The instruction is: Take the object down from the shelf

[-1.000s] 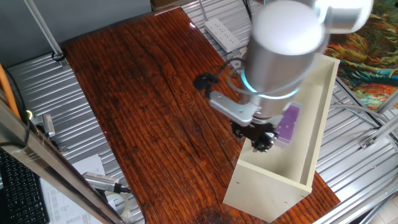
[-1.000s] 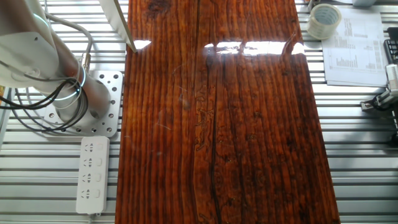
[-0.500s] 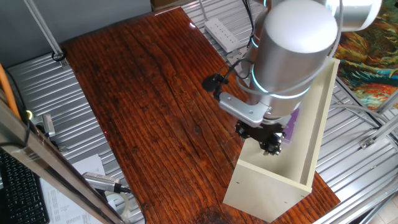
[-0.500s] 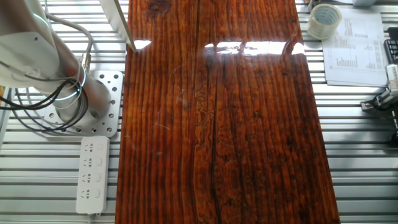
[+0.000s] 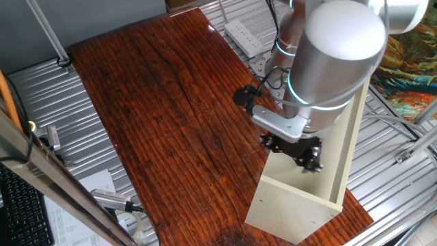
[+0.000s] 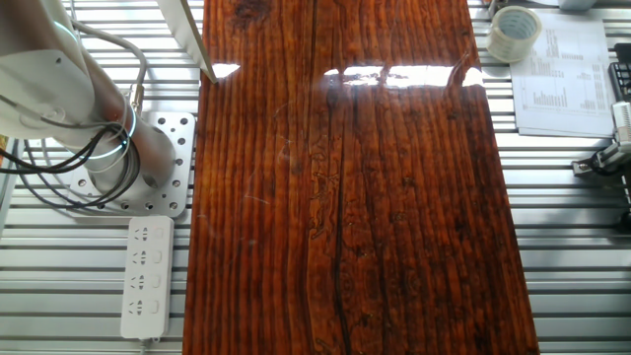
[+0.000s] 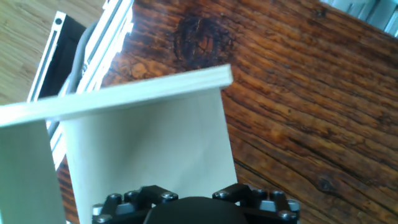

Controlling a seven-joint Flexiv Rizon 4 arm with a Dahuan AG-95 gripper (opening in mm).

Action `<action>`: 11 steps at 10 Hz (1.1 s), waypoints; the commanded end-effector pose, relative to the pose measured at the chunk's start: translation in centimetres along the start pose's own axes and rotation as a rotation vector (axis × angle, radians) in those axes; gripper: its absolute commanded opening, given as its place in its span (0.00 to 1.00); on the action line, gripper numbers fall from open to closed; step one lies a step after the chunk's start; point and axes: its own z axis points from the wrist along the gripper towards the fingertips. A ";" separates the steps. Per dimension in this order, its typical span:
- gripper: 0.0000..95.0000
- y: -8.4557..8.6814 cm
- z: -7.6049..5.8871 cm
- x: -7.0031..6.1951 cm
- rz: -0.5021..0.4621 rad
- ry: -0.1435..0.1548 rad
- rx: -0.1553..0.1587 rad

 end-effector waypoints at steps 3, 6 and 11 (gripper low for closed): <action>1.00 0.4 -0.2 0.7 -0.006 -0.005 -0.005; 1.00 1.1 -0.5 1.2 -0.014 -0.006 -0.008; 1.00 1.7 -0.6 2.2 -0.024 -0.005 -0.013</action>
